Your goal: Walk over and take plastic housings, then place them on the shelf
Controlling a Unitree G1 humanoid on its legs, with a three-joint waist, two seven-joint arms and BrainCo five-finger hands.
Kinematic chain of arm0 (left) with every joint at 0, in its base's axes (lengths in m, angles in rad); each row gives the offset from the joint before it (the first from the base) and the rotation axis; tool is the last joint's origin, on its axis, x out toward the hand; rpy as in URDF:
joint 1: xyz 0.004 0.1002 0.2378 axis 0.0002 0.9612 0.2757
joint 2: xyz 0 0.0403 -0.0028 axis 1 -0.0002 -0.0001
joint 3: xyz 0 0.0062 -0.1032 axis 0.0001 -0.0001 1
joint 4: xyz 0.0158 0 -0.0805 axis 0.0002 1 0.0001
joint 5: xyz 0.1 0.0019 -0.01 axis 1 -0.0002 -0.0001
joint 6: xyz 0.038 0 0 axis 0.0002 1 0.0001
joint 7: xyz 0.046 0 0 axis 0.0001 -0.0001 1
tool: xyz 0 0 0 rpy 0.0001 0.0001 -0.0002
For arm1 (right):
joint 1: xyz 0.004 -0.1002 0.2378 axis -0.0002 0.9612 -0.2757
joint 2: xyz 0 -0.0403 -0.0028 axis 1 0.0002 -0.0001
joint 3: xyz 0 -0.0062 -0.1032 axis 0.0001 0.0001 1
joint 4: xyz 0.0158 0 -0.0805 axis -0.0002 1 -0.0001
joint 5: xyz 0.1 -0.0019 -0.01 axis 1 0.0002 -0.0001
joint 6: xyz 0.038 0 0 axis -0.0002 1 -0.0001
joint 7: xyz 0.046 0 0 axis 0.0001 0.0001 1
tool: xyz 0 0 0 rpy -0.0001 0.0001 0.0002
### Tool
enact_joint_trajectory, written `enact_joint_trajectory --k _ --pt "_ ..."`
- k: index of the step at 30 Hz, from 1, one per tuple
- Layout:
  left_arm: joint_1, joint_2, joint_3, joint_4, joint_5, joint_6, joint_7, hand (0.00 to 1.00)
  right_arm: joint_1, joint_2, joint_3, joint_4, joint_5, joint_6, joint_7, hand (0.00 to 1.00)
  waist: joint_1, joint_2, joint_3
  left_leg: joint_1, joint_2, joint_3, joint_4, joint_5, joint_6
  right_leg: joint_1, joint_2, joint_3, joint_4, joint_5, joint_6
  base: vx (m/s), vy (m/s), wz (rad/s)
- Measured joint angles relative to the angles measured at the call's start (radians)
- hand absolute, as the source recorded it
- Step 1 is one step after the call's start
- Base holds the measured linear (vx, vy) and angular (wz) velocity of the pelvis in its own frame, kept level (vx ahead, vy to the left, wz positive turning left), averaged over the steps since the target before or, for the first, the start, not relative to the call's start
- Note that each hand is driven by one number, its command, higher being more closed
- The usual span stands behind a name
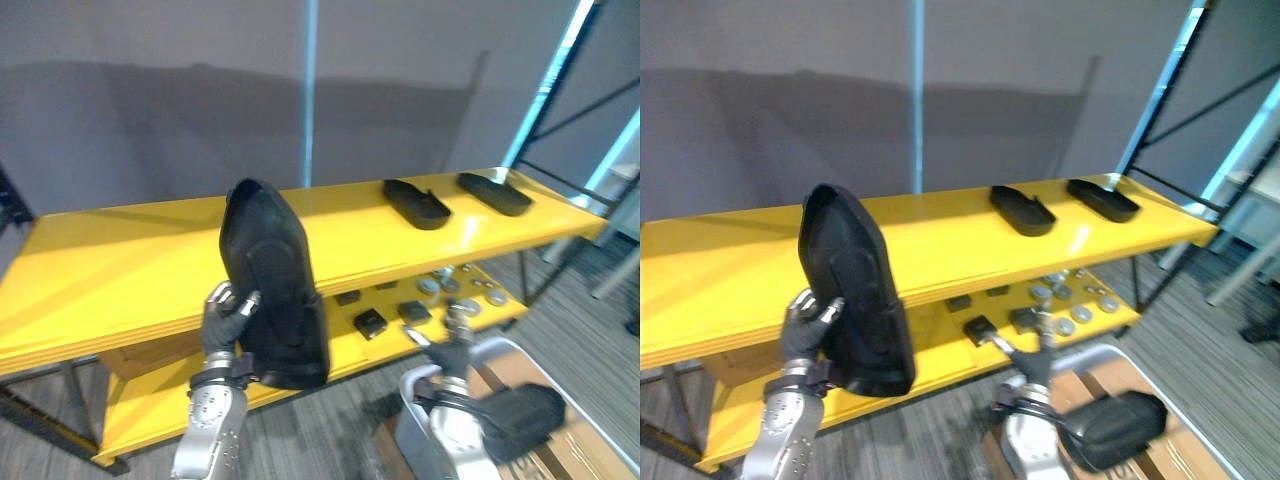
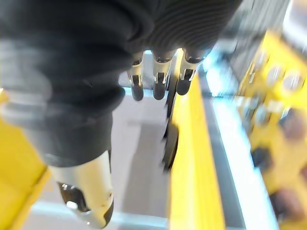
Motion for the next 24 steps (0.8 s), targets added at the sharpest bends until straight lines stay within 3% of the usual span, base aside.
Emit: enact_joint_trajectory --k 1,3,4,5,7,10,12,14,15,16,18,19,20,21,22,24 --pt "0.034 -0.004 0.018 -0.02 -0.005 0.0 0.002 1.0 0.017 -0.001 -0.006 0.0 0.0 0.0 0.005 0.0 -0.004 -0.001 -0.007 0.007 0.002 -0.011 0.006 -0.01 -0.015 0.032 0.016 -0.045 -0.078 0.02 -0.006 0.3 -0.162 0.88" --pt "0.079 -0.02 0.026 -0.072 -0.006 0.0 0.003 1.0 0.01 -0.001 -0.006 0.0 0.005 0.0 0.024 0.0 0.003 -0.011 -0.02 -0.007 0.008 -0.005 0.021 -0.03 -0.038 0.082 0.058 -0.081 -0.225 0.142 -0.028 0.28 -0.187 0.71" --pt "0.106 -0.047 0.034 -0.093 -0.007 -0.003 -0.006 1.0 -0.011 -0.009 -0.006 0.006 0.004 -0.001 0.041 0.0 0.016 -0.006 -0.026 -0.026 0.019 -0.004 0.055 -0.056 -0.047 0.111 0.081 -0.098 -0.292 0.215 -0.019 0.22 -0.172 0.33" --pt "0.134 -0.083 0.048 -0.105 -0.008 -0.002 -0.02 1.0 -0.037 -0.015 -0.007 0.01 0.006 -0.003 0.056 0.0 0.021 0.017 -0.028 -0.063 0.048 0.051 0.105 -0.072 -0.07 0.116 0.104 -0.103 -0.326 0.228 -0.03 0.19 -0.15 0.2" --pt "0.146 -0.119 0.051 -0.108 -0.009 0.001 -0.042 1.0 -0.052 -0.026 -0.008 0.01 0.015 -0.002 0.077 0.0 0.027 0.038 -0.024 -0.081 0.082 0.105 0.144 -0.08 -0.078 0.133 0.129 -0.106 -0.358 0.231 -0.038 0.15 -0.101 -0.01" --pt "0.145 -0.142 0.047 -0.12 -0.011 0.002 -0.097 1.0 -0.051 -0.049 -0.017 0.007 0.047 -0.014 0.12 0.0 0.017 0.048 -0.025 -0.075 0.118 0.136 0.198 -0.095 -0.081 0.161 0.162 -0.092 -0.374 0.214 -0.061 0.13 -0.075 -0.22" --pt "0.143 -0.141 0.051 -0.119 -0.013 0.001 -0.123 1.0 -0.043 -0.051 -0.018 0.003 0.069 -0.035 0.142 0.0 0.001 0.054 -0.014 -0.108 0.148 0.14 0.336 -0.121 -0.08 0.184 0.178 -0.076 -0.376 0.182 -0.062 0.08 -0.071 -0.32" --pt "0.143 -0.151 0.065 -0.119 -0.025 0.002 -0.166 1.0 -0.033 -0.057 -0.017 -0.007 0.083 -0.054 0.175 0.0 0.001 0.098 0.016 -0.184 0.218 0.111 0.624 -0.119 -0.08 0.226 0.212 -0.018 -0.361 0.151 -0.081 0.04 -0.047 -0.67" --pt "0.142 -0.152 0.075 -0.119 -0.036 0.002 -0.181 1.0 -0.033 -0.06 -0.017 -0.008 0.083 -0.055 0.183 0.0 0.0 0.101 0.028 -0.205 0.232 0.103 0.683 -0.124 -0.086 0.24 0.216 -0.002 -0.363 0.149 -0.088 0.09 0.053 -0.85" --pt "0.14 -0.149 0.086 -0.118 -0.053 0.0 -0.205 1.0 -0.032 -0.062 -0.021 -0.008 0.084 -0.063 0.199 0.0 0.001 0.109 0.024 -0.217 0.238 0.095 0.671 -0.151 -0.114 0.241 0.215 0.033 -0.361 0.146 -0.09 0.08 0.07 -0.72" --pt "0.11 -0.136 0.081 -0.116 -0.088 -0.001 -0.229 1.0 -0.03 -0.067 -0.048 -0.013 0.106 -0.087 0.24 0.0 -0.018 0.111 0.023 -0.212 0.245 0.076 0.48 -0.161 -0.121 0.235 0.203 0.065 -0.356 0.145 -0.087 0.07 0.095 -0.65" --pt "0.096 -0.133 0.076 -0.112 -0.102 -0.001 -0.228 1.0 -0.026 -0.075 -0.055 -0.018 0.112 -0.088 0.256 0.0 -0.023 0.115 0.023 -0.199 0.252 0.082 0.409 -0.14 -0.115 0.231 0.204 0.071 -0.35 0.144 -0.084 0.08 0.137 -0.45" --pt "0.06 -0.132 0.058 -0.085 -0.124 0.001 -0.218 1.0 -0.006 -0.1 -0.057 -0.045 0.126 -0.089 0.282 0.0 -0.034 0.131 0.013 -0.174 0.274 0.102 0.286 -0.049 -0.104 0.232 0.209 0.077 -0.346 0.14 -0.066 0.08 0.135 -0.24" --pt "0.04 -0.132 0.046 -0.069 -0.132 0.002 -0.207 1.0 0.008 -0.116 -0.057 -0.065 0.127 -0.09 0.295 0.0 -0.043 0.144 0.005 -0.167 0.282 0.105 0.248 0.002 -0.115 0.234 0.215 0.076 -0.346 0.137 -0.056 0.12 0.195 -0.18" --pt "-0.004 -0.126 0.04 -0.033 -0.14 0.021 -0.172 1.0 0.025 -0.127 -0.055 -0.086 0.141 -0.091 0.329 0.0 -0.058 0.132 -0.001 -0.137 0.262 0.117 0.207 0.001 -0.125 0.232 0.193 0.081 -0.334 0.133 -0.047 0.12 0.2 -0.13" --pt "-0.069 -0.111 0.048 0.024 -0.163 0.045 -0.105 1.0 0.052 -0.11 -0.051 -0.137 0.17 -0.09 0.373 0.0 -0.073 0.106 -0.005 -0.106 0.218 0.144 0.134 0.022 -0.11 0.215 0.156 0.096 -0.319 0.124 -0.027 0.1 0.182 -0.15"
